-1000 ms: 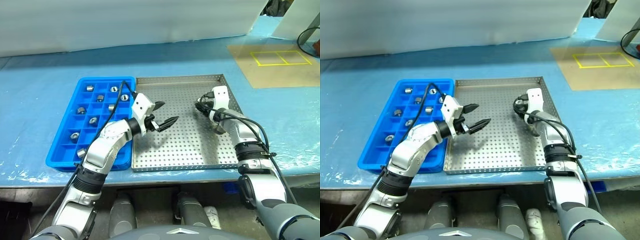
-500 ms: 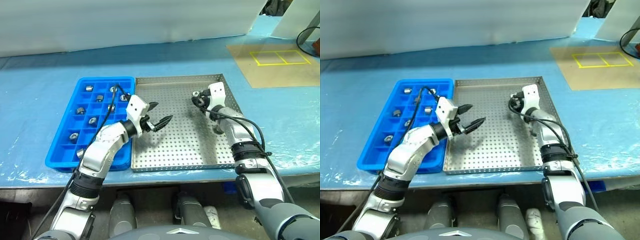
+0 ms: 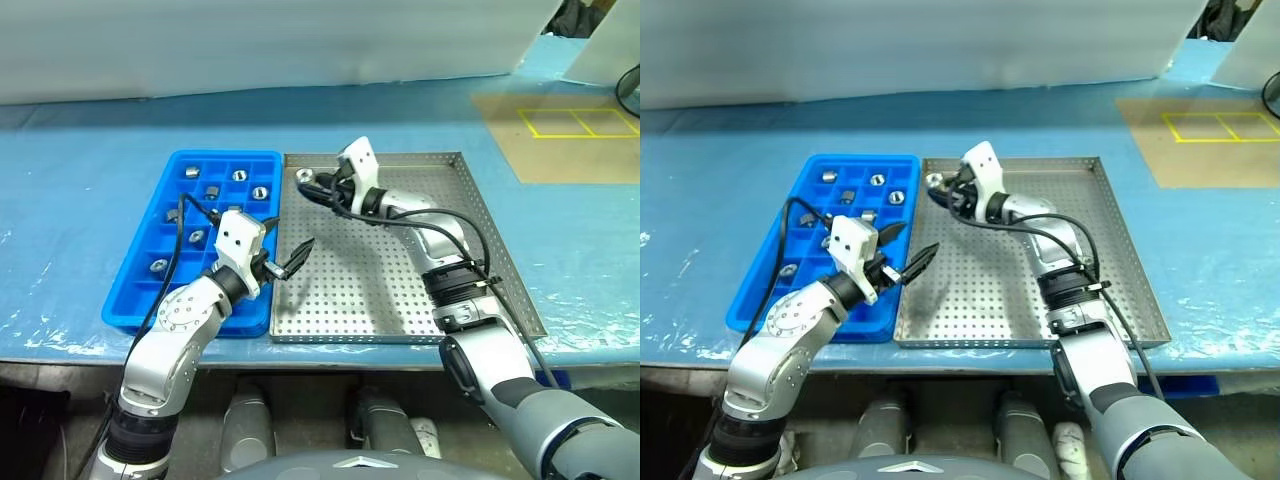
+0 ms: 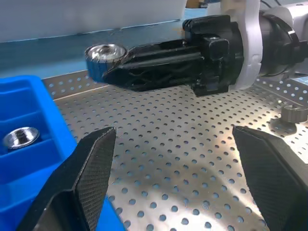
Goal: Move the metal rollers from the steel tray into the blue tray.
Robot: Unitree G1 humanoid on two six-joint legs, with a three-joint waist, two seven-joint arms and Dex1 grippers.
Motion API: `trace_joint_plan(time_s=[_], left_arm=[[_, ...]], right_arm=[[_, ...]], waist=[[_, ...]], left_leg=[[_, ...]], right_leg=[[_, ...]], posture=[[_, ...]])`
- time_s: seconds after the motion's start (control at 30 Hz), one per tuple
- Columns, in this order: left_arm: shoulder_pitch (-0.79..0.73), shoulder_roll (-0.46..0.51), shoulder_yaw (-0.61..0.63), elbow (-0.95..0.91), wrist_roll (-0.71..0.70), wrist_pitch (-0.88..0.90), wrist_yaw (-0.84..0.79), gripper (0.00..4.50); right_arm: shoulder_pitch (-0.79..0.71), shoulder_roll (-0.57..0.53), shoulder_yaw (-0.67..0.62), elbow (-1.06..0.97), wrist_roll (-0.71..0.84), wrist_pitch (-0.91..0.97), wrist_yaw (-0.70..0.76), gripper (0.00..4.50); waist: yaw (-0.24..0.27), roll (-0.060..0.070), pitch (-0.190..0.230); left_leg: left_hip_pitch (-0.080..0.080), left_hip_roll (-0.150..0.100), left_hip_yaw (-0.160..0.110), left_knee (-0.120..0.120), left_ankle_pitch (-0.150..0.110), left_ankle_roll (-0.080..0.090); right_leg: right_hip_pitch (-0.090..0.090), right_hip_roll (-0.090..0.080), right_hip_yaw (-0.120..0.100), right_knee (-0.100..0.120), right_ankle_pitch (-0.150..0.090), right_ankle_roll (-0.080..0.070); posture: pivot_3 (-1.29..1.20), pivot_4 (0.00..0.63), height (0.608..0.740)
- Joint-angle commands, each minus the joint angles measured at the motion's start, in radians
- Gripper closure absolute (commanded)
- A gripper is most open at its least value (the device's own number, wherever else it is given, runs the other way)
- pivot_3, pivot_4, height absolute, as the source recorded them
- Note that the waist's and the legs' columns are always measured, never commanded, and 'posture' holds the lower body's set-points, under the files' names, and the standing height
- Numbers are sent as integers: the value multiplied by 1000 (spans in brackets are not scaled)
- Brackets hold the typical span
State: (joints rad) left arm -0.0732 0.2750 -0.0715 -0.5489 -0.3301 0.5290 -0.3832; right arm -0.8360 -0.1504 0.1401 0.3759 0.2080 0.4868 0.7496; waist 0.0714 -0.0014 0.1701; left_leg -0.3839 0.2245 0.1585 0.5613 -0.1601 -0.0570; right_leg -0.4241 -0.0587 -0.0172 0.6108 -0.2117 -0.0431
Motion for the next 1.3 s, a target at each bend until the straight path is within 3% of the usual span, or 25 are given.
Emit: trace_joint_plan(time_s=[0.03,0.33,0.6,0.9,1.07,1.3], left_arm=[[45,3,23,-97,4,5,41,429],[201,8,45,-206,14,1,110,429],[228,4,31,-219,28,-10,133,429],[158,11,17,-162,28,-16,106,429],[84,20,3,-107,20,-20,65,429],[-101,13,-48,93,7,-62,-60,429]], right_arm=[[-32,16,42,-25,4,12,48,2916],[-50,33,144,50,-46,22,140,2916],[-48,28,194,114,-121,-52,150,2916],[-55,6,140,123,-136,-113,93,19],[-44,-69,96,44,-89,-60,158,19],[52,-270,3,-128,-76,64,164,19]], waist=[[14,0,0],[62,0,0],[83,0,0],[89,0,0],[83,0,0],[68,0,0]], left_leg=[[-1,0,-1,-1,0,0],[-3,0,-4,-2,0,0],[-2,0,-6,-2,0,0],[-3,0,-6,-1,0,-1],[-3,0,-6,-1,1,-2],[-2,-1,-6,0,1,-3]], right_leg=[[0,0,-1,-1,0,0],[0,0,-5,-3,0,0],[1,0,-5,-3,0,0],[1,-1,-5,-2,0,0],[1,0,-5,-2,0,0],[1,0,-4,-1,0,0]], posture=[[214,150,740],[337,150,740],[354,150,740],[297,150,740],[194,150,740],[-4,150,740]])
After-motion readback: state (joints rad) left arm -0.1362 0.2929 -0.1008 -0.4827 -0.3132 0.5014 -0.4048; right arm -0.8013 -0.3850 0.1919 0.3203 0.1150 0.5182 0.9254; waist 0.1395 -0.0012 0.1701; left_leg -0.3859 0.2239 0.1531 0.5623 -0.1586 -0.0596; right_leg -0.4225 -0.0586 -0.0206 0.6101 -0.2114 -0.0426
